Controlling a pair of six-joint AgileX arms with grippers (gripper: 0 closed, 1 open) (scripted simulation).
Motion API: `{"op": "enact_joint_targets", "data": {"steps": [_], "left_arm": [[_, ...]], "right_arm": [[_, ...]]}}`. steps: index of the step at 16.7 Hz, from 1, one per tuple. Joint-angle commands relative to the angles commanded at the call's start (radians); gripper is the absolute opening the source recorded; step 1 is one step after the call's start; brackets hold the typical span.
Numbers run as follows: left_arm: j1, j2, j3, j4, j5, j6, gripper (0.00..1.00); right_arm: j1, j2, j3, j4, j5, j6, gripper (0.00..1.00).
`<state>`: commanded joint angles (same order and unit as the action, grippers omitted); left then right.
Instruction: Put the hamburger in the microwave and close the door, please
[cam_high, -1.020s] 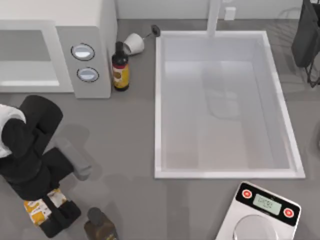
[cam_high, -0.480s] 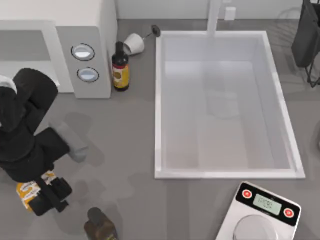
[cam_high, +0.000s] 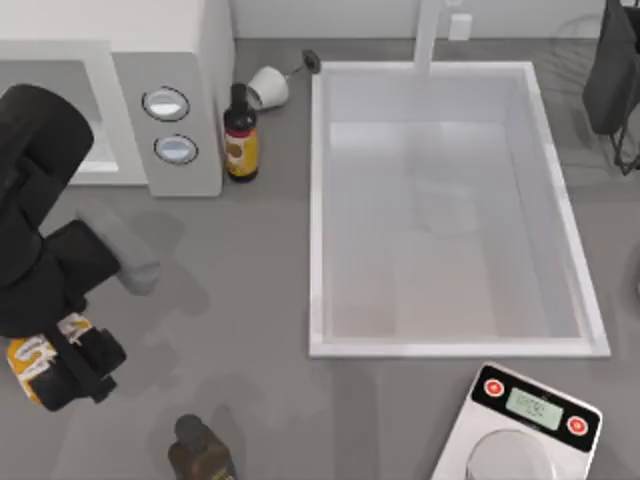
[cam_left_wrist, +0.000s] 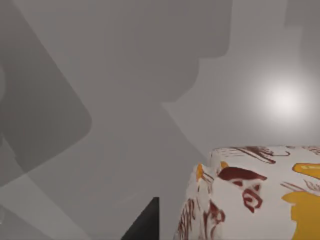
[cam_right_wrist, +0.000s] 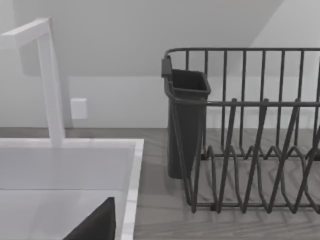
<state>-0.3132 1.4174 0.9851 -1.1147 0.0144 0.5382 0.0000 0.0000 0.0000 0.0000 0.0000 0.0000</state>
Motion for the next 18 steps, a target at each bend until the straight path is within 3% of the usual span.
{"op": "enact_joint_targets", "data": {"steps": [4,8,12,18], "left_arm": [[0.004,0.009,-0.003,0.013,0.0,-0.001,0.0],[0.039,0.077,0.001,0.161,0.014,-0.035,0.0],[0.105,0.202,0.002,0.475,0.04,-0.102,0.0],[0.24,0.423,-0.014,1.128,0.088,-0.242,0.0]], "right_arm": [[0.0,0.0,0.0,0.0,0.0,0.0,1.0],[0.0,0.0,0.0,0.0,0.0,0.0,1.0],[0.0,0.0,0.0,0.0,0.0,0.0,1.0],[0.0,0.0,0.0,0.0,0.0,0.0,1.0]]}}
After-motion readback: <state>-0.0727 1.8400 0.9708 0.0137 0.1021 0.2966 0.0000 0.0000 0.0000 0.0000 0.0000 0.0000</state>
